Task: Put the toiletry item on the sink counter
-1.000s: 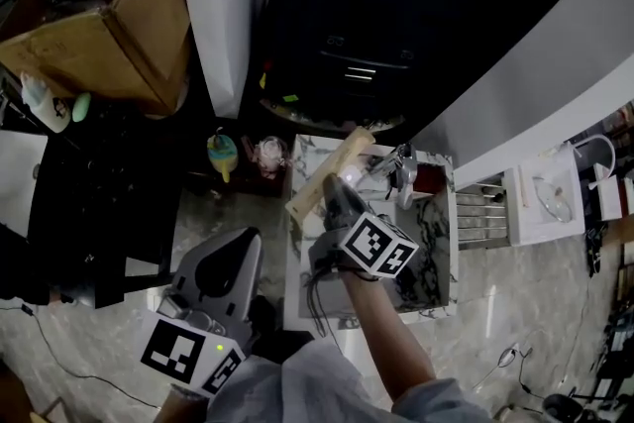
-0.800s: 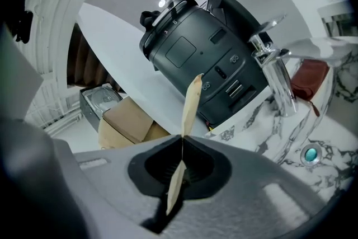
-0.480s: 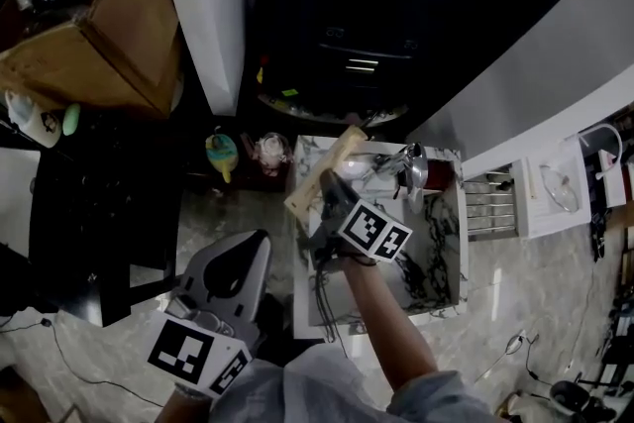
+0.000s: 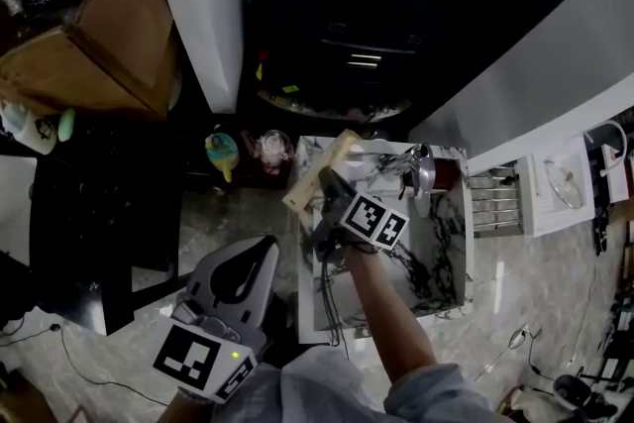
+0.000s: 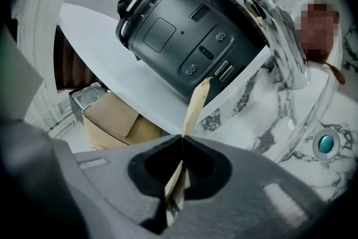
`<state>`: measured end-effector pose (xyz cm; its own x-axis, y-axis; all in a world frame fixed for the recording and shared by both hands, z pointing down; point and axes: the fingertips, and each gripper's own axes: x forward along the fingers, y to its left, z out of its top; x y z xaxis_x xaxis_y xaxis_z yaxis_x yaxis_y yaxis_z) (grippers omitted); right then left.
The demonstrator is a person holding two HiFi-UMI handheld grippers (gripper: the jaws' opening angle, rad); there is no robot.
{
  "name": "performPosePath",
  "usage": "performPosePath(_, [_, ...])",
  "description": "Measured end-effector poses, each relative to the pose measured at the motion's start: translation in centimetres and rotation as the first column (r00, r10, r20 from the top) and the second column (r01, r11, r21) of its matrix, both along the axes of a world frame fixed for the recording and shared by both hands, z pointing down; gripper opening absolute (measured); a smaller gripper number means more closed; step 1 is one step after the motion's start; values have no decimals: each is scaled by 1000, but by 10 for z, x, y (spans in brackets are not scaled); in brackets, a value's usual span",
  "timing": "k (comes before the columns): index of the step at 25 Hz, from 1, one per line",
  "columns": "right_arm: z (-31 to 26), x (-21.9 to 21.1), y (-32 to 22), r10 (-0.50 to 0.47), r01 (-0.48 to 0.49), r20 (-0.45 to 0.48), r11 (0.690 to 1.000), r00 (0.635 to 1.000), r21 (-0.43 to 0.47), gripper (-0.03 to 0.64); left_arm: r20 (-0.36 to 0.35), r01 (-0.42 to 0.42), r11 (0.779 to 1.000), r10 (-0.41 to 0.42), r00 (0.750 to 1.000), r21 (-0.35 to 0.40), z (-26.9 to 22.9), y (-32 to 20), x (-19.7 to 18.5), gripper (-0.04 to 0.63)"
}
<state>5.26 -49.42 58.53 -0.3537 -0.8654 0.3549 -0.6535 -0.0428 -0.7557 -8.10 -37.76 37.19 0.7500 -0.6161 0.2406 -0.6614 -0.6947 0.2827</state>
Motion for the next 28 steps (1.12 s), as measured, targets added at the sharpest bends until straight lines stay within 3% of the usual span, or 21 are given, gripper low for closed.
performPosePath(8, [10, 0, -9, -38, 38, -14, 999, 999, -5, 2, 6, -4, 1000, 4, 1000, -3, 2, -5, 1, 5])
performPosePath(15, [14, 1, -13, -70, 68, -102, 997, 992, -23, 39, 11, -4, 1000, 4, 1000, -4, 3, -5, -1, 5])
performPosePath(22, [13, 8, -9, -52, 47, -138, 998, 989, -36, 110, 13, 1, 1000, -1, 1000, -3, 2, -3, -1, 5])
performPosePath(28, [-7, 19, 0, -16, 16, -163, 1000, 987, -1, 112, 8, 0, 1000, 0, 1000, 3, -1, 2, 3, 5])
